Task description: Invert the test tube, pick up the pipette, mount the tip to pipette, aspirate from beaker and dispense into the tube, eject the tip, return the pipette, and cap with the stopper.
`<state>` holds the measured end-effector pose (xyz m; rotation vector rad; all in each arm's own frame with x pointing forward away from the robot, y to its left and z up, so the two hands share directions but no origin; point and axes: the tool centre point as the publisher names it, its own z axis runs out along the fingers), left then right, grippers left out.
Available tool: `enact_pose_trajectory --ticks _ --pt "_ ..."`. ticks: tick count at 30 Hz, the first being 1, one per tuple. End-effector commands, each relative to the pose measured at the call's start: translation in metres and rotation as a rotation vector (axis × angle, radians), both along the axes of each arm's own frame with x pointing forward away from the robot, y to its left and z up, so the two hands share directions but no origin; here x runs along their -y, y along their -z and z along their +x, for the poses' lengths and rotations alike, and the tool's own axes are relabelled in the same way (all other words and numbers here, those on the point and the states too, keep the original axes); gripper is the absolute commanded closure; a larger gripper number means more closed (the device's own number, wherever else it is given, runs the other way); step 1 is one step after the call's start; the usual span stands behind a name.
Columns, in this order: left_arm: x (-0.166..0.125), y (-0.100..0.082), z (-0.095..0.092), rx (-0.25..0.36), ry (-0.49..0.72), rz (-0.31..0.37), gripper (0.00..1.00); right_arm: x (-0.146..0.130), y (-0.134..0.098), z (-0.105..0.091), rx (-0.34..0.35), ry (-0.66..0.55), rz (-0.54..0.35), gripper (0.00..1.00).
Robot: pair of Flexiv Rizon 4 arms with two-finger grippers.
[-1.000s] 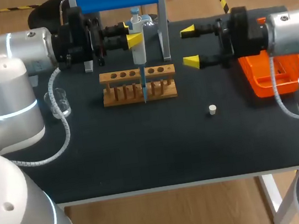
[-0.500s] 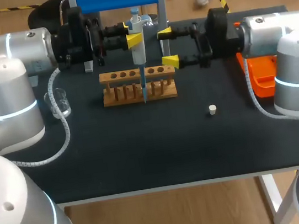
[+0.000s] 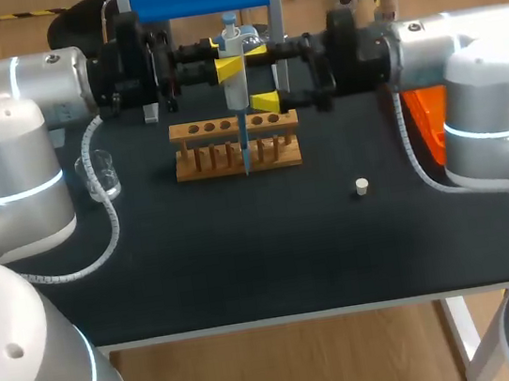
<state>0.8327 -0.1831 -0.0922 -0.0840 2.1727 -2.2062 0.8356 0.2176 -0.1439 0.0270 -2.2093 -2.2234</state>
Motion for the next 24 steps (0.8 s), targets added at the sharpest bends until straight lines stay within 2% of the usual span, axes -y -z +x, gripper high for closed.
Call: enact_pose_trajectory --ticks 1,13,24 --pt "0.001 -0.001 0.000 0.000 -0.002 0.002 1.00 -0.008 -0.002 0.003 0.001 -0.003 -0.003 0.04" --pt "0.001 -0.001 0.000 0.000 -0.002 0.002 1.00 -0.019 -0.002 0.006 -0.003 -0.009 0.001 0.10" --pt "0.001 -0.001 0.000 0.000 -0.002 0.002 1.00 -0.028 -0.003 0.007 -0.006 -0.025 0.008 0.23"
